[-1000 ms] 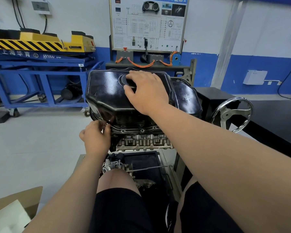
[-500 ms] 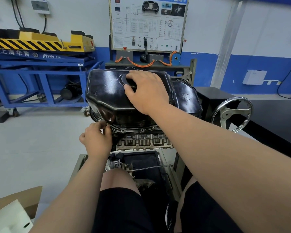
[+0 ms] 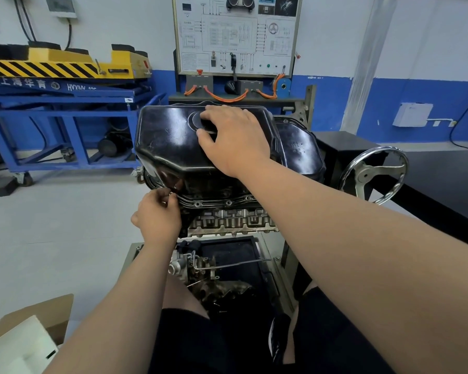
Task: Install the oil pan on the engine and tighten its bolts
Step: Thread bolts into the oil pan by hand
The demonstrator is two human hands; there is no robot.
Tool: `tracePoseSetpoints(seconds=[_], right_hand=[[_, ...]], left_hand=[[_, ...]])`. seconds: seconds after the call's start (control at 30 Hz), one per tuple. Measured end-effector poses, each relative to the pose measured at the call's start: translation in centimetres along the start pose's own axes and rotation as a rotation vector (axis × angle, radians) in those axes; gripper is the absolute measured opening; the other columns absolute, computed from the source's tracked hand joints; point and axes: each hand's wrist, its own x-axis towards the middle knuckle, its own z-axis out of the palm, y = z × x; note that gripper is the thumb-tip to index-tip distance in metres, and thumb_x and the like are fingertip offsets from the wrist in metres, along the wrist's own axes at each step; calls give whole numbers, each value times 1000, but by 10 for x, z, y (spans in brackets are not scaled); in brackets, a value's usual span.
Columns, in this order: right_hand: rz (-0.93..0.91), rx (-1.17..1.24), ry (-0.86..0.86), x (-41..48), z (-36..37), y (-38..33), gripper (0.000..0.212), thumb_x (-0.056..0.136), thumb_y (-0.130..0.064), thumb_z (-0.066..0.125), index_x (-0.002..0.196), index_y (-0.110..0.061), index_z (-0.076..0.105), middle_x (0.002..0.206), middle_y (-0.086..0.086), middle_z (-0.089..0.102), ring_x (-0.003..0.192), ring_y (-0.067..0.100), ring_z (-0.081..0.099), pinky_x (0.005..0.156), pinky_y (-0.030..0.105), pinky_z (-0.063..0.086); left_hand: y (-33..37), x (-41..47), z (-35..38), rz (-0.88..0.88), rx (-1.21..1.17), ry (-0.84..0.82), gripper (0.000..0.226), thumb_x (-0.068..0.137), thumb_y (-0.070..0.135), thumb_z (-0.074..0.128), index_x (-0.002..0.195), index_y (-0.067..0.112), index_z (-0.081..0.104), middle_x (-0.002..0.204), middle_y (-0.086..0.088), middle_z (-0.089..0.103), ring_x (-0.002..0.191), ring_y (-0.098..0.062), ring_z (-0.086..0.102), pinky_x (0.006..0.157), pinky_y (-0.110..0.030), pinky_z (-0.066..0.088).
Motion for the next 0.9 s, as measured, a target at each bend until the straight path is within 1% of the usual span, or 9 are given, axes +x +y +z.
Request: tracePoseSetpoints(seconds=[0.1,0.17,0.27,0.37,0.53,0.63,0.7,0.8,0.9], right_hand=[[-8,-3,3,0,0,0,39,90,-44,43,124,-27,55,132,-8,54,126,14,43,111,38,24],[-6,1,5,0,0,0,38,90,-44,44,122,-27,56,132,-8,54,126,14,43,112,39,24],[-3,3,7,0,1,0,37,89,-44,44,120,-27,57,129,-9,56,124,14,45,111,39,24],[1,2,9,0,0,0,37,89,-44,44,119,-27,58,128,-9,56,123,15,45,111,38,24],[1,5,15,0,0,-1,37,89,-43,45,119,-26,58,129,-8,56,123,15,45,111,38,24],[-2,-2,18,1,0,-1,38,89,-43,45,121,-26,57,129,-8,56,123,15,45,110,38,24],[-1,-4,14,1,0,-1,38,89,-43,44,121,-26,57,130,-8,55,124,15,45,111,38,24],[-3,-7,6,1,0,-1,39,90,-43,44,123,-26,56,132,-8,55,125,14,44,112,38,24],[-5,-19,-4,1,0,-1,40,90,-44,43,124,-26,55,133,-7,54,126,15,43,112,39,24]], left_hand=[[3,-3,0,-115,-96,19,12,87,34,60,93,23,60,86,10,63,82,-14,54,91,-35,28],[3,-3,-2,-188,-115,12,18,86,41,62,85,23,58,73,13,60,77,-14,55,95,-39,34],[5,-3,-3,-174,-95,-12,20,88,38,61,80,21,59,64,14,54,73,-16,52,96,-42,38],[8,-3,-5,-140,-95,-10,16,89,33,61,79,21,59,64,13,55,72,-17,52,96,-43,39],[6,-2,-6,-64,-45,-17,13,89,27,57,96,21,66,83,9,60,78,-16,50,96,-40,34],[7,-1,-6,-171,-133,-41,14,88,35,58,93,23,62,76,14,60,81,-18,57,101,-44,37],[6,0,-5,-229,-202,-62,20,88,39,61,87,19,62,74,11,62,84,-22,61,99,-49,41],[6,1,-6,-206,-182,-60,19,89,36,61,81,18,61,70,9,60,82,-25,61,98,-49,41],[6,1,-6,-95,-92,-41,10,91,29,59,87,20,61,69,12,56,79,-21,55,97,-40,38]])
